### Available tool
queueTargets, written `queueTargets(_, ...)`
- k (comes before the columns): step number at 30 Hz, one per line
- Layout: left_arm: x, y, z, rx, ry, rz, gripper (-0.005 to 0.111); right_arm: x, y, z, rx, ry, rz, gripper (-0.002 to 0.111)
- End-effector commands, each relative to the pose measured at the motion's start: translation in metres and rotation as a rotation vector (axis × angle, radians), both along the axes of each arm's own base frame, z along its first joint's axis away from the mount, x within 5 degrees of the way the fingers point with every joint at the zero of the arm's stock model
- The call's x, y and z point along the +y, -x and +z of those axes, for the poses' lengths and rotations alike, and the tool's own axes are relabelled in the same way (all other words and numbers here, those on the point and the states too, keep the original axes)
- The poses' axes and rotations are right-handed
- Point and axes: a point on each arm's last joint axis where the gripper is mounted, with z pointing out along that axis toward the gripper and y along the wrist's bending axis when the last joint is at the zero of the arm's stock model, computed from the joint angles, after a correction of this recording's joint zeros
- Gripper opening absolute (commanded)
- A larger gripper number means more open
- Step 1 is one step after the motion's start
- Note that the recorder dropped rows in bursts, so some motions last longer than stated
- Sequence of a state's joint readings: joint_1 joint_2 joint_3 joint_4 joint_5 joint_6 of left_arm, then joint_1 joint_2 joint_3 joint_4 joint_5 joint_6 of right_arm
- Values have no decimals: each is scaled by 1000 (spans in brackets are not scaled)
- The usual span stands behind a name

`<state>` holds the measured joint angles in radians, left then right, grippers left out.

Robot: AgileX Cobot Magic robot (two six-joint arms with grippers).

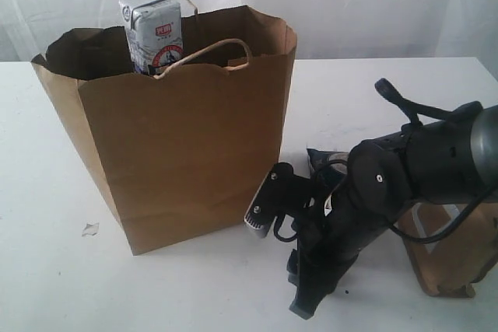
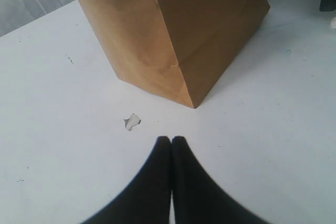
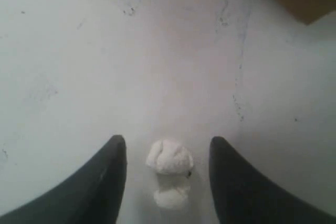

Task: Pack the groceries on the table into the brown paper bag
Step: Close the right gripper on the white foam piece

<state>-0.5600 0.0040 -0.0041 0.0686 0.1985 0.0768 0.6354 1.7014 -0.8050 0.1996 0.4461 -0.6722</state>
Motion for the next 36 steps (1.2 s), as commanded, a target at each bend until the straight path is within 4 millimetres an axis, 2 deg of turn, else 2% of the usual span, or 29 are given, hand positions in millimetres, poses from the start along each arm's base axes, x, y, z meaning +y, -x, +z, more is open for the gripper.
queueTargets(1,0,0,-1,3,4,0,0,-4,-4,0,-10,4,-8,46)
queueTargets(8,0,0,-1,3,4,0,0,-4,-4,0,-11,3,-11,46)
queueTargets(12,0,0,-1,3,4,0,0,-3,-4,-10,24,25,-11,45)
queueTargets(13,0,0,-1,3,4,0,0,-3,-4,-12,28,28,-11,42)
queueTargets(18,0,0,-1,3,4,0,0,-3,-6,-12,11,19,-14,9)
queueTargets(20,0,0,-1,3,4,0,0,-2,-8,-11,-9,9,-17,4)
queueTargets(23,0,0,-1,3,4,0,0,-1,-9,-9,-30,-3,-19,4)
queueTargets(30,0,0,-1,3,4,0,0,-2,-8,15,-84,-65,-65,4)
queueTargets(36,0,0,-1,3,4,0,0,-8,3,45,-99,-111,-99,4)
